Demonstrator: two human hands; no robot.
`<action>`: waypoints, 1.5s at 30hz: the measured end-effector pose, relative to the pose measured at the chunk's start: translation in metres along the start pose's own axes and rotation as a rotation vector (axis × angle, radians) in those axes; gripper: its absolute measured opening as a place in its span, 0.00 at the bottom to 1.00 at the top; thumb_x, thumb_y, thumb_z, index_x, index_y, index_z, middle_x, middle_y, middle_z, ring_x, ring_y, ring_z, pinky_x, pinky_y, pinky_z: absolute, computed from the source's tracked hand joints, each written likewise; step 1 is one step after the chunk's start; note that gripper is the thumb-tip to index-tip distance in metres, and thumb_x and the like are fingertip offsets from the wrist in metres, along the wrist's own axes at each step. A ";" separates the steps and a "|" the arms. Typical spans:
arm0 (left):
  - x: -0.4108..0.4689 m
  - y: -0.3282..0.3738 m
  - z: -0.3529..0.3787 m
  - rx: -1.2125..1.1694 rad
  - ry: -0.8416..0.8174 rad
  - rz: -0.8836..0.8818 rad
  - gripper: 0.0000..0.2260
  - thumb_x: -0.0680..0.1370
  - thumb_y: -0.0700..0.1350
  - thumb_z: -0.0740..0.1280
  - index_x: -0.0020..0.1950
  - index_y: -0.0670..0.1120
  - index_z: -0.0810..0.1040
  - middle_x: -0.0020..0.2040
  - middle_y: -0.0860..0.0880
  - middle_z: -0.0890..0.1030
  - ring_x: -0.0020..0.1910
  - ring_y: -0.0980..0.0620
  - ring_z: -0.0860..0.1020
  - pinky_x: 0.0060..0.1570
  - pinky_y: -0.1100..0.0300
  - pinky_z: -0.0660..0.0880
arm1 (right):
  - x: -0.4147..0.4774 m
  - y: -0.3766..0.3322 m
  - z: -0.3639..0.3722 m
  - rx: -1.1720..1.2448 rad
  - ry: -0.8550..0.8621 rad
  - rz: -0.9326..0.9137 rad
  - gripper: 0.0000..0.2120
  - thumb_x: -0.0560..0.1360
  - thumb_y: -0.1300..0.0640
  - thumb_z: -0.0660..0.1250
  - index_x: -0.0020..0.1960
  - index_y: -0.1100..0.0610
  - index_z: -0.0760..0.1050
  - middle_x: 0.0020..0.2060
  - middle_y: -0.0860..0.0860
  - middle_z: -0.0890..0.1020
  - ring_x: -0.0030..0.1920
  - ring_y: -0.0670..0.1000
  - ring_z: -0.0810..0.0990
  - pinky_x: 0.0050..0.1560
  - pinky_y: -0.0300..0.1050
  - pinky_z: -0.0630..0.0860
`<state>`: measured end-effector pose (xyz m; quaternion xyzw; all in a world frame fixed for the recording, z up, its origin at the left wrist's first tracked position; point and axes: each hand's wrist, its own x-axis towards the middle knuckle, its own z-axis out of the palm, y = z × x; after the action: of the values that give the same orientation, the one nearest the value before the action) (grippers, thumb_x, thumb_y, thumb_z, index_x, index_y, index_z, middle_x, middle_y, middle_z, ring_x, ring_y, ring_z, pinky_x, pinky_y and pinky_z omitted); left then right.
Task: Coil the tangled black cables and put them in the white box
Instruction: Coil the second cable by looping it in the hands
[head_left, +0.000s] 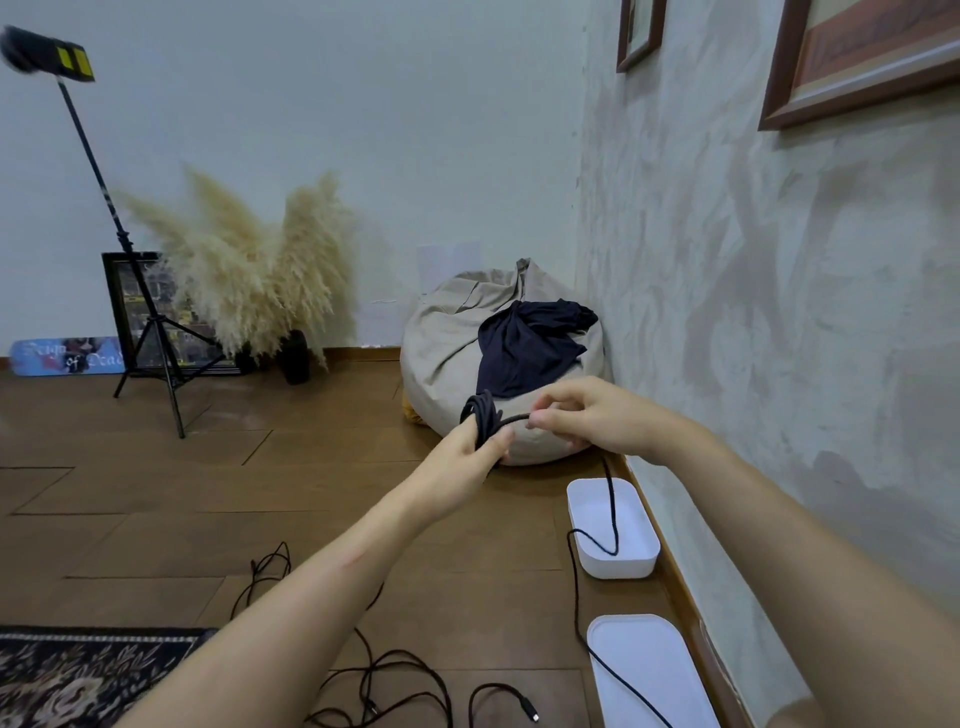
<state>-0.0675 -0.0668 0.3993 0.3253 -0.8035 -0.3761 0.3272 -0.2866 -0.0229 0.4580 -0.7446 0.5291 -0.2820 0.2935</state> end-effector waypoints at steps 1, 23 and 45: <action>0.001 -0.001 0.002 0.008 0.007 -0.011 0.10 0.86 0.55 0.60 0.50 0.51 0.74 0.44 0.56 0.77 0.42 0.64 0.75 0.49 0.63 0.70 | 0.002 0.001 0.000 -0.004 0.029 0.004 0.09 0.81 0.49 0.67 0.49 0.52 0.82 0.34 0.48 0.74 0.37 0.46 0.73 0.43 0.45 0.80; -0.001 0.007 0.004 -0.056 0.087 -0.116 0.24 0.84 0.63 0.53 0.50 0.44 0.77 0.39 0.55 0.80 0.40 0.55 0.75 0.46 0.56 0.69 | 0.016 0.001 0.010 0.051 0.482 -0.157 0.03 0.79 0.57 0.70 0.50 0.51 0.82 0.35 0.54 0.81 0.35 0.43 0.75 0.42 0.38 0.72; -0.008 0.044 0.011 -0.292 0.022 0.086 0.24 0.83 0.58 0.53 0.52 0.39 0.77 0.41 0.48 0.78 0.44 0.54 0.76 0.49 0.63 0.73 | 0.024 0.015 0.034 0.304 0.367 -0.103 0.15 0.85 0.64 0.59 0.62 0.51 0.80 0.39 0.45 0.84 0.41 0.47 0.78 0.46 0.41 0.76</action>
<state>-0.0832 -0.0342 0.4275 0.2436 -0.7500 -0.4708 0.3956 -0.2648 -0.0454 0.4270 -0.6543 0.4863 -0.5036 0.2862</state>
